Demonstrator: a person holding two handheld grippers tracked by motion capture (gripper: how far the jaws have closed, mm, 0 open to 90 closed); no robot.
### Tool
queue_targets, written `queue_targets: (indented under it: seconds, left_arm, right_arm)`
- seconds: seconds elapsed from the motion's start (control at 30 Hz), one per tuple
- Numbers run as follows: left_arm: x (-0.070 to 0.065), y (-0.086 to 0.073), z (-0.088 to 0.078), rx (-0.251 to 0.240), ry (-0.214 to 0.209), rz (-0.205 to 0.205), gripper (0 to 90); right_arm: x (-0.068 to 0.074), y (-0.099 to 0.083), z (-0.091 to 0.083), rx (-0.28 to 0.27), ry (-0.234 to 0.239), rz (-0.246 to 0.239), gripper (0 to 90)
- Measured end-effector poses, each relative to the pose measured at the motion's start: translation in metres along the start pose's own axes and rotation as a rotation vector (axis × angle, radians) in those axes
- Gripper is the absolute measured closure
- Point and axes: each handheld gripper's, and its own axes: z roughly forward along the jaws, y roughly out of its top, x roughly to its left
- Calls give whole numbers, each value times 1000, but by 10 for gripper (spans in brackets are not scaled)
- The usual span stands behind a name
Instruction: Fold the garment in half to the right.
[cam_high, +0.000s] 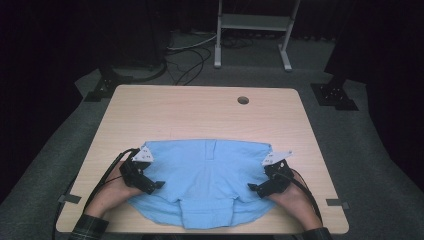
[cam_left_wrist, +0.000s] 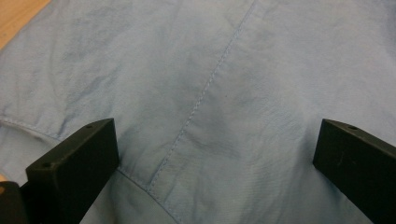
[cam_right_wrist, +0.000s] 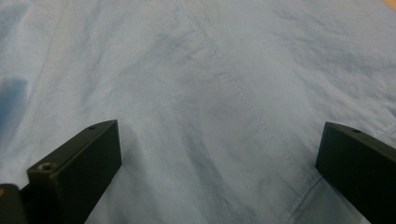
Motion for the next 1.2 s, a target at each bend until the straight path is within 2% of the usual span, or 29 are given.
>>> queue_targets:
  seconds: [0.17, 0.33, 0.57, 0.67, 0.8, 0.97, 1.2]
  left_arm:
    - [-13, -10, -7, -17, 4, -3, 0]
    - [-24, -16, -13, -4, 5, -2, 0]
    - [-26, -22, -15, -47, 12, -3, 0]
    - [-28, -23, -17, -67, 25, -18, 0]
    - [-25, -26, -25, -86, 27, -50, 0]
    - [-15, -35, -33, -119, 36, -98, 0]
    - [-1, -47, -39, -131, 62, -151, 0]
  right_arm:
    - [12, -7, -5, -7, 3, -4, 0]
    - [23, -12, -10, -11, 7, -6, 0]
    - [27, -17, -11, -41, 6, -4, 0]
    - [28, -19, -11, -51, 5, -1, 0]
    - [28, -19, -11, -52, 6, -2, 0]
    - [28, -19, -12, -53, 6, -1, 0]
    - [28, -19, -11, -55, 6, -1, 0]
